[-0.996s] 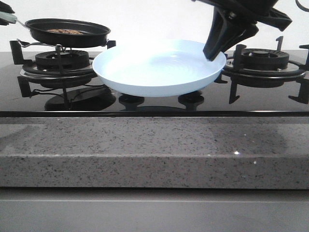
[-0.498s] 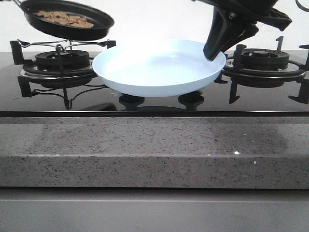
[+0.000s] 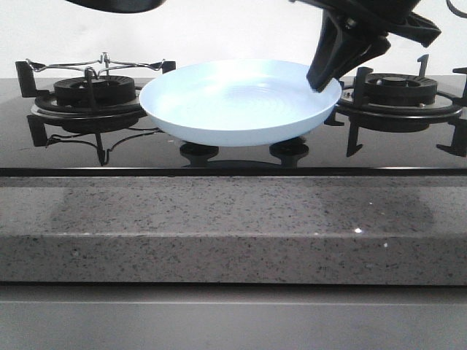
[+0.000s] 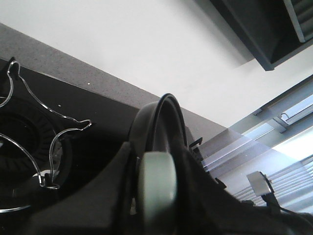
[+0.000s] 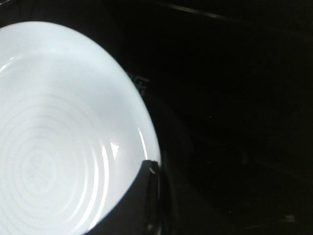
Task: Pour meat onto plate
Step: 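Lift the frying pan with the left gripper over the held plate, then tilt the frying pan with the left gripper to pour meat onto the plate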
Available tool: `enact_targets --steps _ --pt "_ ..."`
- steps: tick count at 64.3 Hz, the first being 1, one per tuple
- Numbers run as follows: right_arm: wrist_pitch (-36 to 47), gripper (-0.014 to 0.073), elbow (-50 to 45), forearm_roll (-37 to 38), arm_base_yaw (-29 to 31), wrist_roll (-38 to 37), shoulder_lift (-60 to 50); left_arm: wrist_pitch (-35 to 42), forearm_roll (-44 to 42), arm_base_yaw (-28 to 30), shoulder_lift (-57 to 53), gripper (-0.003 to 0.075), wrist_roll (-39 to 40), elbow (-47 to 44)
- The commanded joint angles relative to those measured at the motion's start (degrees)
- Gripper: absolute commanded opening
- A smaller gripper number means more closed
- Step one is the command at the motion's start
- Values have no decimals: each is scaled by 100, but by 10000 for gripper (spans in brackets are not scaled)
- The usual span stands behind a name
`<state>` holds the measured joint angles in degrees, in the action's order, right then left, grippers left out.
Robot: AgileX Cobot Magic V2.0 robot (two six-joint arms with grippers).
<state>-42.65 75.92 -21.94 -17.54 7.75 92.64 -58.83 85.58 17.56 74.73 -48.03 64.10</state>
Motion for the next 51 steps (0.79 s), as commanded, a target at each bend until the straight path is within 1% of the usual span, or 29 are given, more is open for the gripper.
enact_targets --steps 1,10,15,22,31,36,44,51 --pt "240 -113 133 -176 -3 40 -287 -28 590 -150 -425 1 -110 35" --pt "240 -113 133 -176 -3 40 -287 460 566 -695 -584 1 -196 -56" --pt "240 -113 133 -176 -3 40 -287 803 522 -1139 -584 1 -373 -56" --pt "240 -113 133 -176 -3 40 -287 1235 522 -1742 -584 1 -709 -56" --pt "240 -113 133 -176 -3 40 -287 1971 508 -2375 -584 0 -1099 -56" --pt "240 -113 133 -176 -3 40 -287 2277 508 -2682 -584 0 -1465 -56" --pt "240 -113 133 -176 -3 40 -287 2666 497 -3003 -584 0 -2004 -56" --pt "240 -113 133 -176 -3 40 -287 2765 497 -3144 -584 0 -2383 -56"
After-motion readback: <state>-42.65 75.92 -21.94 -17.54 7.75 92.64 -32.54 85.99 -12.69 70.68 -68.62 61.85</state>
